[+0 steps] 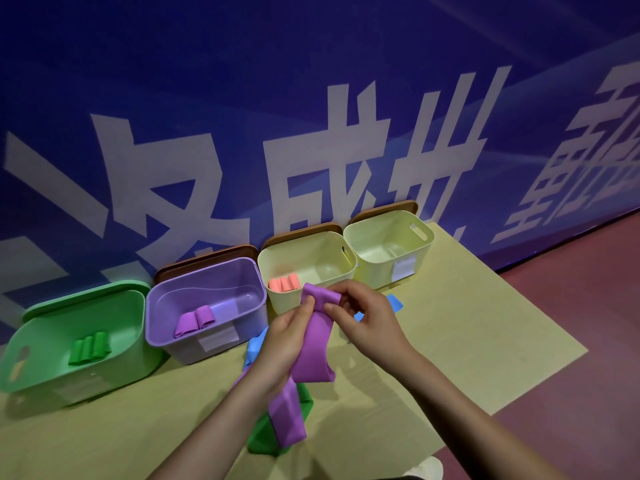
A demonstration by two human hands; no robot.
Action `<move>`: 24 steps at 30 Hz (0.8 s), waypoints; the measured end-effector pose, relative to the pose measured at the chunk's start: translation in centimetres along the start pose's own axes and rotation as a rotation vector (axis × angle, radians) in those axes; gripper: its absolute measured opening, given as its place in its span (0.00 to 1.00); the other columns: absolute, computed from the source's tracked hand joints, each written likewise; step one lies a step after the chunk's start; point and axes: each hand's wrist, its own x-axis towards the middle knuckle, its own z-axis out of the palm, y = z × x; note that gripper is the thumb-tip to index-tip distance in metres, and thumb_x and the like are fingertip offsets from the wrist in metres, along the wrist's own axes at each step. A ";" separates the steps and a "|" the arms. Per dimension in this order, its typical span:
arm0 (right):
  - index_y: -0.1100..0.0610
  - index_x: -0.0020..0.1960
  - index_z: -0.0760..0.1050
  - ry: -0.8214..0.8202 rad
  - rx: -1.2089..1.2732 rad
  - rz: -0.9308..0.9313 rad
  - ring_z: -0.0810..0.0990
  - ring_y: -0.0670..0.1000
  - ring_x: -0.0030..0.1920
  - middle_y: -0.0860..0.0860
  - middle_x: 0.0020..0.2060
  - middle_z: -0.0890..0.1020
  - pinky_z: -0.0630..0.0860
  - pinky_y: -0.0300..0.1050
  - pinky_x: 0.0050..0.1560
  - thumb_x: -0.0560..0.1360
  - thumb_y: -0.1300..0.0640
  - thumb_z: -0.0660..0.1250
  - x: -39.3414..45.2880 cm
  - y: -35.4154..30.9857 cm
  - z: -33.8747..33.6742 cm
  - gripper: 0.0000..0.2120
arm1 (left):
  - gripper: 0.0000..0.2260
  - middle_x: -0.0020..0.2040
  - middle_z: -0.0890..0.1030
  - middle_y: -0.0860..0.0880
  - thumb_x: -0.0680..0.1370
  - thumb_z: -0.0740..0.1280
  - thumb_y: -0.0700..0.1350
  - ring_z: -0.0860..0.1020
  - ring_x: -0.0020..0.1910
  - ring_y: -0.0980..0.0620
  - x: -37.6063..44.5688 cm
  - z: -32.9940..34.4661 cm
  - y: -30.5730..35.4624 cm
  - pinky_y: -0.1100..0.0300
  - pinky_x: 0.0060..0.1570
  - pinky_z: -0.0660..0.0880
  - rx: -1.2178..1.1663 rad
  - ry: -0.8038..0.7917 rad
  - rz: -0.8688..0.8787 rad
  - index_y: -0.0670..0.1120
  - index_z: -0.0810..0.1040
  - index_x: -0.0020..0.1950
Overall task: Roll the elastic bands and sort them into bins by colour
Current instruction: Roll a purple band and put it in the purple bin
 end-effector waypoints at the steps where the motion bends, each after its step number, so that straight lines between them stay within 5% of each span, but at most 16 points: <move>1: 0.50 0.46 0.78 0.014 -0.030 -0.011 0.74 0.46 0.35 0.48 0.36 0.78 0.72 0.42 0.38 0.71 0.56 0.67 0.0 0.1 0.0 0.04 | 0.14 0.30 0.79 0.52 0.80 0.61 0.54 0.76 0.30 0.55 0.0 0.0 0.1 0.64 0.30 0.70 -0.023 -0.002 -0.040 0.48 0.81 0.45; 7: 0.50 0.53 0.80 0.013 -0.267 -0.210 0.72 0.41 0.37 0.46 0.38 0.76 0.70 0.35 0.38 0.74 0.55 0.66 0.0 0.5 -1.0 0.09 | 0.21 0.35 0.81 0.49 0.78 0.56 0.60 0.76 0.40 0.46 0.1 0.5 0.4 0.44 0.46 0.73 -0.150 -0.094 -0.032 0.53 0.84 0.41; 11: 0.53 0.53 0.82 -0.002 -0.439 -0.330 0.72 0.43 0.39 0.47 0.38 0.76 0.69 0.36 0.36 0.71 0.59 0.70 0.1 0.6 -1.1 0.10 | 0.22 0.40 0.80 0.43 0.69 0.59 0.67 0.77 0.36 0.47 0.3 0.8 0.6 0.52 0.40 0.75 -0.159 -0.027 -0.099 0.53 0.84 0.36; 14: 0.53 0.53 0.82 0.017 -0.464 -0.371 0.73 0.46 0.40 0.48 0.37 0.76 0.71 0.41 0.35 0.71 0.59 0.70 0.3 0.7 -1.1 0.11 | 0.20 0.38 0.79 0.44 0.77 0.59 0.60 0.77 0.40 0.43 0.4 0.9 0.6 0.40 0.47 0.76 -0.180 -0.045 -0.100 0.53 0.84 0.35; 21: 0.53 0.54 0.81 -0.015 -0.412 -0.343 0.72 0.44 0.40 0.47 0.39 0.76 0.70 0.37 0.38 0.73 0.59 0.69 0.3 1.0 -0.9 0.11 | 0.19 0.40 0.79 0.43 0.80 0.59 0.55 0.76 0.38 0.44 0.6 0.6 0.1 0.51 0.40 0.75 -0.137 -0.035 -0.063 0.52 0.85 0.38; 24: 0.52 0.57 0.81 -0.152 -0.121 -0.153 0.75 0.44 0.44 0.47 0.43 0.75 0.71 0.35 0.43 0.72 0.60 0.65 0.2 0.9 -1.5 0.15 | 0.15 0.37 0.79 0.45 0.79 0.60 0.56 0.76 0.34 0.50 0.6 0.2 -0.1 0.57 0.36 0.73 -0.166 -0.055 -0.067 0.49 0.82 0.48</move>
